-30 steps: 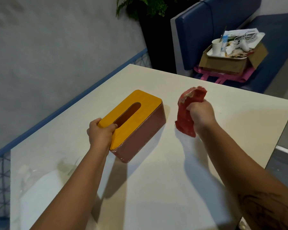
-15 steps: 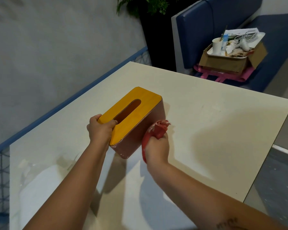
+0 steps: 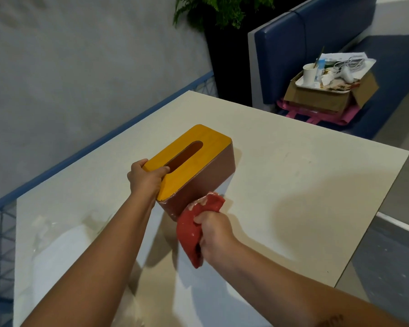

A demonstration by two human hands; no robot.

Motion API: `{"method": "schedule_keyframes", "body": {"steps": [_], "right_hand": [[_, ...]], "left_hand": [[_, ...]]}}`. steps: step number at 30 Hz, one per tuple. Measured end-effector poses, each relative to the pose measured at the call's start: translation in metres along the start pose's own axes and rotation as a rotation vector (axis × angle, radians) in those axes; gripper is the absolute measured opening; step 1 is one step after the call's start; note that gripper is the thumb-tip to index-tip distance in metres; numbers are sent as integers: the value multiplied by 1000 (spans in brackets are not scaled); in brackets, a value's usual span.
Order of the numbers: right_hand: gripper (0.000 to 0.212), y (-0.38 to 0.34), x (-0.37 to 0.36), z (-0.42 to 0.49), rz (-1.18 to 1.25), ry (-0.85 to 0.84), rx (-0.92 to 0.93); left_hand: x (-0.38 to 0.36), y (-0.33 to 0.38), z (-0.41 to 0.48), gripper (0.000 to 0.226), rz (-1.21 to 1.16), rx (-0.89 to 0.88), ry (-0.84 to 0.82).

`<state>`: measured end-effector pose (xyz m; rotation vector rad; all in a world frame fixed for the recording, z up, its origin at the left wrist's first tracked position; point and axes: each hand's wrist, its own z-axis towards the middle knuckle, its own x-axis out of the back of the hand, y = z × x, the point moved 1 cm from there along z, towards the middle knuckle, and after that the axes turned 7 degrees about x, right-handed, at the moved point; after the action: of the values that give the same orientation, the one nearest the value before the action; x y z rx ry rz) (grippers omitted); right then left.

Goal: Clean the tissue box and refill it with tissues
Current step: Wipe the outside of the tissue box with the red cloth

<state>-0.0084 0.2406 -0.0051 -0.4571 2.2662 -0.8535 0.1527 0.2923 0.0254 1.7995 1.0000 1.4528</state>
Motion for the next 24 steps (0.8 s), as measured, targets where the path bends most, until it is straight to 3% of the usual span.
{"method": "schedule_keyframes", "body": {"steps": [2, 6, 9, 11, 14, 16, 19, 24], "right_hand": [[21, -13, 8, -4, 49, 12, 59], [35, -56, 18, -6, -34, 46, 521], [43, -71, 13, 6, -268, -26, 771], [36, -71, 8, 6, -418, -90, 848], [40, -54, -1, -2, -499, -167, 909], [28, -33, -8, -7, -519, -237, 903], [18, -6, -15, -10, -552, -315, 860], [23, 5, -16, -10, -483, -381, 761]], "left_hand": [[2, -1, 1, 71, -22, 9, -20], [4, 0, 0, 72, -46, 34, -46], [3, 2, -1, 72, -57, 51, -48], [3, 2, 0, 71, -69, 55, -46], [3, 1, 0, 71, -70, 49, -31], [2, 2, 0, 72, -92, 48, -27], [3, 2, 0, 73, -141, 68, -37], [3, 1, 2, 69, -139, 59, -53]]}}
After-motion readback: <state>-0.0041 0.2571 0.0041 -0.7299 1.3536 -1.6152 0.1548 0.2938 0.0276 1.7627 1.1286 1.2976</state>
